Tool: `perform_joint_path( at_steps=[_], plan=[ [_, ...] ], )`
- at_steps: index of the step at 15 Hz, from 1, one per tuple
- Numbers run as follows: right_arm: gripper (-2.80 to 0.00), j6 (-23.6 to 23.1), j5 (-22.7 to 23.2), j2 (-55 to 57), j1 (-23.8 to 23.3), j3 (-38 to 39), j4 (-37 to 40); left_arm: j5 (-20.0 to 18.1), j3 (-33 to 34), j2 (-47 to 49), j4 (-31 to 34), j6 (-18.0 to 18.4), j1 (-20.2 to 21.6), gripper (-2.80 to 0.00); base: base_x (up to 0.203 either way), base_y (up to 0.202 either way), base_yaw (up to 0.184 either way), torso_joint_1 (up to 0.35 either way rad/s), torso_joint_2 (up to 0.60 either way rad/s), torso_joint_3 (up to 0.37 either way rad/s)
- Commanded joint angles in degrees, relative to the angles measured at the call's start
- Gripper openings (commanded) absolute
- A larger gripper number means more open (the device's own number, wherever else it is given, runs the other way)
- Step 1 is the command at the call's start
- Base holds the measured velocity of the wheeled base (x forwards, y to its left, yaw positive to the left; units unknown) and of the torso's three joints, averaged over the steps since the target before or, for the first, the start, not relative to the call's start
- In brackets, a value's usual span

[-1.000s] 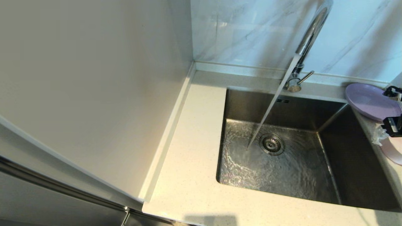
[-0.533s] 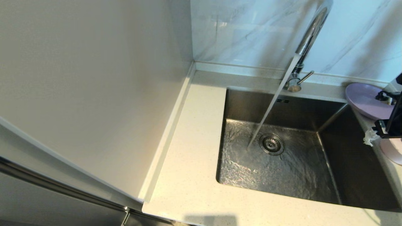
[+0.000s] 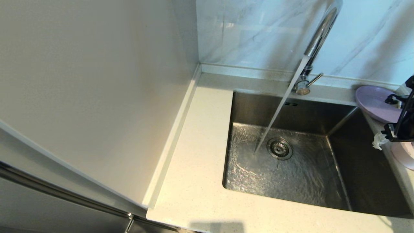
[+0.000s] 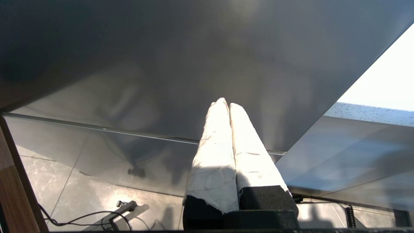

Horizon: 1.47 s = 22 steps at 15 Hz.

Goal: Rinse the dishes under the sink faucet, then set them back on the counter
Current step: Pick up the bowl

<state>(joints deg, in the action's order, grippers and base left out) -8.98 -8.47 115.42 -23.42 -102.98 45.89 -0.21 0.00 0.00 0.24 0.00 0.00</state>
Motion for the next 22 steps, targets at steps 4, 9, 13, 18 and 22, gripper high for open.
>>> perform_joint_path(
  at_steps=[4, 9, 13, 18, 22],
  plan=[
    [-2.8, -0.14, -0.06, 1.56, -0.75, -0.91, 0.26, 0.03, 0.0, 0.0, 0.02, 0.0, 0.0, -2.8, 0.0, 0.0, 0.0, 0.0, 0.0, 0.0],
    [-2.8, -0.07, -0.12, 2.19, -0.84, -1.18, 0.26, 0.03, 0.0, 0.0, 0.02, 0.0, 0.0, -2.8, 0.0, 0.0, 0.0, 0.0, 0.0, 0.0],
    [-2.8, 0.02, 0.06, 1.83, -1.56, -1.15, 0.31, 0.03, 0.0, 0.0, 0.02, 0.0, 0.0, -2.8, 0.0, 0.0, 0.0, 0.0, 0.0, 0.0],
    [-2.8, 0.02, 1.42, -2.78, -1.15, 0.7, 0.36, 0.03, 0.0, 0.0, 0.02, 0.0, 0.0, -2.8, 0.0, 0.0, 0.0, 0.0, 0.0, 0.0],
    [-2.8, -0.02, 5.83, -12.9, -1.06, 7.41, 0.37, -0.06, 0.0, 0.0, 0.02, 0.0, 0.0, -2.8, 0.0, 0.0, 0.0, 0.0, 0.0, 0.0]
  ],
)
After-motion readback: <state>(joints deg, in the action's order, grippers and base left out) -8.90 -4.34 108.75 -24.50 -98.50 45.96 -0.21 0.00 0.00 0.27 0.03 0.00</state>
